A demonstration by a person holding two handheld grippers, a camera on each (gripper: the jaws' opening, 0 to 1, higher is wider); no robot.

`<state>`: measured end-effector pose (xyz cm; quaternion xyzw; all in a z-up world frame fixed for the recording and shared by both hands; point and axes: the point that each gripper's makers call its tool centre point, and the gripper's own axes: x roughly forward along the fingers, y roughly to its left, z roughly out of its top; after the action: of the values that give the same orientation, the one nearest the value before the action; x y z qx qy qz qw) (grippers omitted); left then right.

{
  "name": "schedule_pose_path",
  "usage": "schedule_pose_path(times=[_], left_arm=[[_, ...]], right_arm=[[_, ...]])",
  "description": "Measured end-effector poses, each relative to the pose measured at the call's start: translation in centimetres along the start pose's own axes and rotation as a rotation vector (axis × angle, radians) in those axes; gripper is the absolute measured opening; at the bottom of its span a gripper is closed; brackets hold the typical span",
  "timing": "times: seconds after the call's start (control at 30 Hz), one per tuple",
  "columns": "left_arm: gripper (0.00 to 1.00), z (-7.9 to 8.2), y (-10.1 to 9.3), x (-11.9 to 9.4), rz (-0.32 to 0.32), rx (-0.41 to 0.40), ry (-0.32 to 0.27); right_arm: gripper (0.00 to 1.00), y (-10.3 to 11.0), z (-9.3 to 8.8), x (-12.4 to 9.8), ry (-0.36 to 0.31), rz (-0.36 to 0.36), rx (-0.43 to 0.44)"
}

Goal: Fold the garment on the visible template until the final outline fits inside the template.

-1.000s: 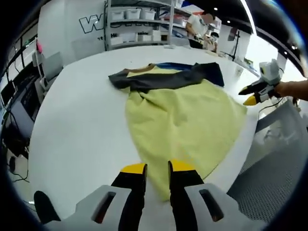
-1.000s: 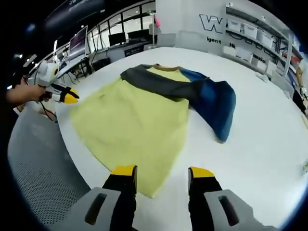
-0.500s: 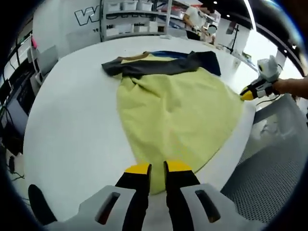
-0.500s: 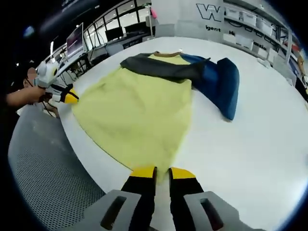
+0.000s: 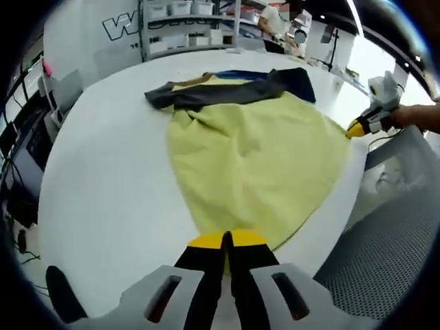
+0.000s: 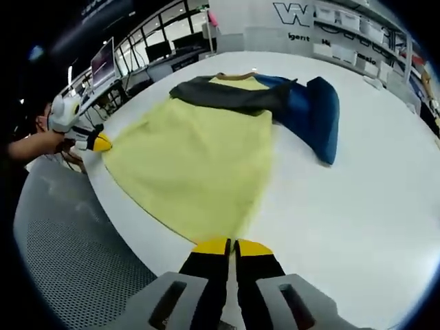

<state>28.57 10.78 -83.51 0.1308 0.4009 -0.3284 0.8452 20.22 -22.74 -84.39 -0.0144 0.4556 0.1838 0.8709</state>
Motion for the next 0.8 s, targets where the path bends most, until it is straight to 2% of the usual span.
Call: schedule_pose_path(times=[0.27, 0.5, 0.7, 0.8], left_arm=[[0.18, -0.4, 0.6, -0.3, 0.019, 0.001, 0.003], [0.24, -1.0, 1.0, -0.4, 0.040, 0.020, 0.028], [0.23, -0.9, 0.7, -0.2, 0.032, 0.023, 0.025], [0.15, -0.9, 0.4, 0.0, 0.025, 0.028, 0.029]], right_arm=[[0.00, -0.1, -0.1, 0.1, -0.002, 0.001, 0.003], [0.00, -0.1, -0.1, 0.1, -0.006, 0.000, 0.010], [0.00, -0.1, -0.1, 0.1, -0.010, -0.002, 0.014], [0.00, 0.0, -0.1, 0.1, -0.012, -0.002, 0.017]])
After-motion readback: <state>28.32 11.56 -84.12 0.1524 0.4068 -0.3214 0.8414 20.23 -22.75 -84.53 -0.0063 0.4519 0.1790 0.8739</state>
